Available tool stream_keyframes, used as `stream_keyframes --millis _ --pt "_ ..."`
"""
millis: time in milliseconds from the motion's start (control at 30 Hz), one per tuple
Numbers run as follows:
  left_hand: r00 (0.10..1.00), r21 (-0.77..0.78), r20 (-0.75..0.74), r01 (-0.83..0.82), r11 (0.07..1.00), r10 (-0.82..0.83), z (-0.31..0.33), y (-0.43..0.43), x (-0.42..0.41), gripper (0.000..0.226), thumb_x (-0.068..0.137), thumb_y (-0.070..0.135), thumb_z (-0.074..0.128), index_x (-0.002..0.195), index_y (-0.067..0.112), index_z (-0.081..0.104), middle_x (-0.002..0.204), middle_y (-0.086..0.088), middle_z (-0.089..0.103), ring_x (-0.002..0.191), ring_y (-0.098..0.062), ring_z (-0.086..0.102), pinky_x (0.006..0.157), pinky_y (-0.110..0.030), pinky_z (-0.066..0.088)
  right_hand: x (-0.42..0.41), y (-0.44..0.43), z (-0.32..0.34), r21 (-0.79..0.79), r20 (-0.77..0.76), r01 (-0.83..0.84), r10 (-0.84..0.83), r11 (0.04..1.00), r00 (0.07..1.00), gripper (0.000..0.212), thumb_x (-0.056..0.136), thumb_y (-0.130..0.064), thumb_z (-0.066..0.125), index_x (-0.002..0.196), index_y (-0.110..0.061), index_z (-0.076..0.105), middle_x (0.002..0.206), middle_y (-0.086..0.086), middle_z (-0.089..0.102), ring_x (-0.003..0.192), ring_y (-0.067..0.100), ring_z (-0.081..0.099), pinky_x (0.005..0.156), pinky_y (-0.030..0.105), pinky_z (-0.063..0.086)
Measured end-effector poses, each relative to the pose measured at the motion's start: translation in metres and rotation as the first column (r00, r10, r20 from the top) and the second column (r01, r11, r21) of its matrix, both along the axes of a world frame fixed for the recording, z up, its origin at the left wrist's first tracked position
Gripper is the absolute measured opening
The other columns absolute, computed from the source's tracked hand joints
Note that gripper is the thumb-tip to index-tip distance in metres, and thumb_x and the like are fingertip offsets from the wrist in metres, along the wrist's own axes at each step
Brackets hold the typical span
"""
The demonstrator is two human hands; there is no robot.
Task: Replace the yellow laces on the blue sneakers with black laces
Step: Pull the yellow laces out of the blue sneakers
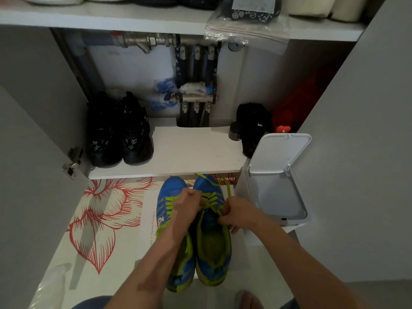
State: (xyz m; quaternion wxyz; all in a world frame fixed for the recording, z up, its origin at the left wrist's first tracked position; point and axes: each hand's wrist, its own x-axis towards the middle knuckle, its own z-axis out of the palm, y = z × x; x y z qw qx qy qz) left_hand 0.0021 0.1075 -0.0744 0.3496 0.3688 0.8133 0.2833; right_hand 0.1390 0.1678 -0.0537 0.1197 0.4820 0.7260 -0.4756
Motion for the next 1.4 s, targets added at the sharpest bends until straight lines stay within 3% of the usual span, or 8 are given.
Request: stream_keyframes --millis 267,400,533,700,933,1167,1300,1400 --pt "0.766 -0.076 -0.49 0.44 0.895 -0.418 -0.016 -0.005 0.016 0.023 0.093 0.026 0.051 0.106 0.021 0.069 0.114 -0.002 0.055 0.11 -0.02 0.045 0.093 -0.03 0.039 -0.001 0.001 -0.003 0.065 0.014 -0.037 0.037 0.997 0.999 0.023 0.084 -0.009 0.065 0.069 -0.014 0.048 0.068 0.004 0.055 0.057 0.014 0.058 0.054 0.021 0.052" --pt "0.972 0.162 0.222 -0.119 0.98 0.081 0.0 0.0 0.012 0.023 0.096 0.012 0.045 0.093 0.008 0.068 0.104 -0.011 0.066 0.092 -0.02 0.059 0.085 -0.028 0.045 0.001 0.002 -0.004 0.071 0.023 -0.035 0.033 0.997 0.999 0.022 0.084 -0.01 0.064 0.07 -0.011 0.048 0.068 0.006 0.055 0.062 0.02 0.06 0.055 0.023 0.053" --pt "0.426 -0.006 0.838 -0.617 0.787 0.341 0.029 0.009 -0.005 0.035 0.098 0.008 0.031 0.066 0.009 0.045 0.072 -0.009 0.058 0.076 -0.02 0.062 0.06 -0.026 0.05 0.0 0.002 -0.003 0.045 0.009 -0.028 0.028 0.999 1.0 0.024 0.085 -0.012 0.065 0.069 -0.013 0.047 0.068 0.004 0.055 0.059 0.015 0.058 0.053 0.022 0.051" --pt "0.999 0.019 -0.018 -0.043 0.999 0.043 0.017 -0.002 0.009 0.018 0.088 0.024 0.058 0.09 0.015 0.042 0.076 -0.001 0.053 0.066 -0.014 0.052 0.055 -0.025 0.038 0.0 0.002 -0.002 0.056 0.01 -0.03 0.03 0.998 1.0 0.025 0.084 -0.013 0.067 0.068 -0.015 0.049 0.065 0.004 0.055 0.054 0.013 0.056 0.054 0.023 0.051" --pt "0.85 -0.196 -0.377 0.317 0.928 -0.369 -0.006 -0.003 0.011 0.026 0.089 0.033 0.06 0.106 0.016 0.069 0.122 -0.008 0.043 0.098 -0.022 0.058 0.085 -0.027 0.046 0.001 0.001 -0.001 0.057 -0.002 -0.029 0.029 0.998 1.0 0.026 0.084 -0.011 0.066 0.068 -0.016 0.047 0.065 0.003 0.055 0.054 0.013 0.056 0.052 0.021 0.05" --pt "0.981 0.126 -0.026 -0.186 0.975 0.191 0.002 0.002 0.008 0.024 0.095 0.017 0.047 0.096 0.002 0.066 0.098 -0.014 0.059 0.085 -0.023 0.058 0.079 -0.034 0.049 0.0 0.001 0.0 0.036 0.003 -0.027 0.027 0.999 1.0 0.024 0.086 -0.01 0.064 0.069 -0.014 0.047 0.067 0.004 0.054 0.058 0.012 0.057 0.057 0.024 0.053" --pt "0.581 -0.016 0.628 -0.655 0.755 0.518 0.024 0.008 -0.005 0.019 0.097 0.009 0.04 0.088 0.003 0.056 0.069 -0.011 0.063 0.061 -0.019 0.061 0.055 -0.024 0.053 0.002 0.001 0.0 0.039 -0.001 -0.026 0.026 0.999 1.0 0.024 0.086 -0.01 0.063 0.069 -0.013 0.046 0.068 0.003 0.053 0.058 0.012 0.055 0.057 0.024 0.052" --pt "0.511 -0.002 0.688 -0.708 0.706 0.515 0.031 0.005 0.009 0.021 0.101 0.011 0.033 0.086 0.009 0.048 0.088 -0.02 0.064 0.065 -0.02 0.063 0.047 -0.025 0.053 0.001 0.001 0.0 0.032 0.01 -0.032 0.031 0.999 0.999 0.024 0.086 -0.008 0.062 0.07 -0.013 0.045 0.069 0.003 0.053 0.058 0.011 0.055 0.057 0.024 0.052"
